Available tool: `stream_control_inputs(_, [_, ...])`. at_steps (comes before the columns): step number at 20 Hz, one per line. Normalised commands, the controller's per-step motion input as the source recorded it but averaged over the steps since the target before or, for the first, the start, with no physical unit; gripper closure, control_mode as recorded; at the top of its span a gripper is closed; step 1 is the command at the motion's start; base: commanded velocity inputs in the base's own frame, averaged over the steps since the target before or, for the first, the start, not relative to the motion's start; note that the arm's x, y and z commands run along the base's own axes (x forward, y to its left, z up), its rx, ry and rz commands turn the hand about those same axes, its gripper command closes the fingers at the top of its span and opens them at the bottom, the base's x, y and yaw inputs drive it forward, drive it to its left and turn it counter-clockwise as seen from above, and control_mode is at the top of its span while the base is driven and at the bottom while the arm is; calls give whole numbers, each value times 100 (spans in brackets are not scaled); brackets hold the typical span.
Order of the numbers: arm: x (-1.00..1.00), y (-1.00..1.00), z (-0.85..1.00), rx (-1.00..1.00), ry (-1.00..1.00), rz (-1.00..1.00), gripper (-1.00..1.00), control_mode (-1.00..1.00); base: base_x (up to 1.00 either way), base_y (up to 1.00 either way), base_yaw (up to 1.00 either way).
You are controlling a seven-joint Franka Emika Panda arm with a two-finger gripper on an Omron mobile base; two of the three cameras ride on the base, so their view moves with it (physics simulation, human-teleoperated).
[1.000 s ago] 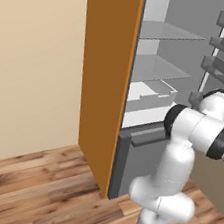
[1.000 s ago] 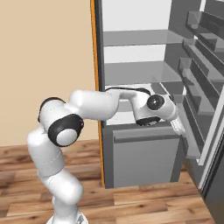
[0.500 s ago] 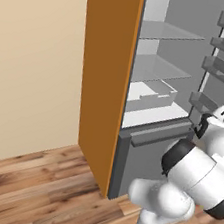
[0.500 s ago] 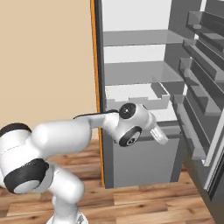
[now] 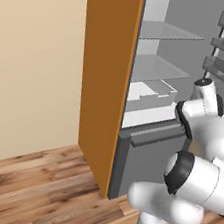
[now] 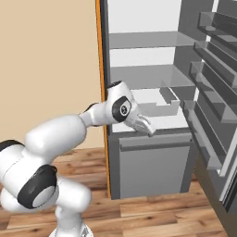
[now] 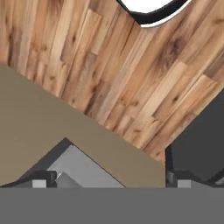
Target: Place one of the steaks on the plate and the other in the bowl. Then place the bowl in the fridge.
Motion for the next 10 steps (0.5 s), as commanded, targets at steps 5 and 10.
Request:
stream_control_inputs(5, [6,12,26,27,14,1,-100,-100,0,0,0])
stream_control_inputs(10, [-16,93,-42,19,-23,15,-100,-100,0,0,0])
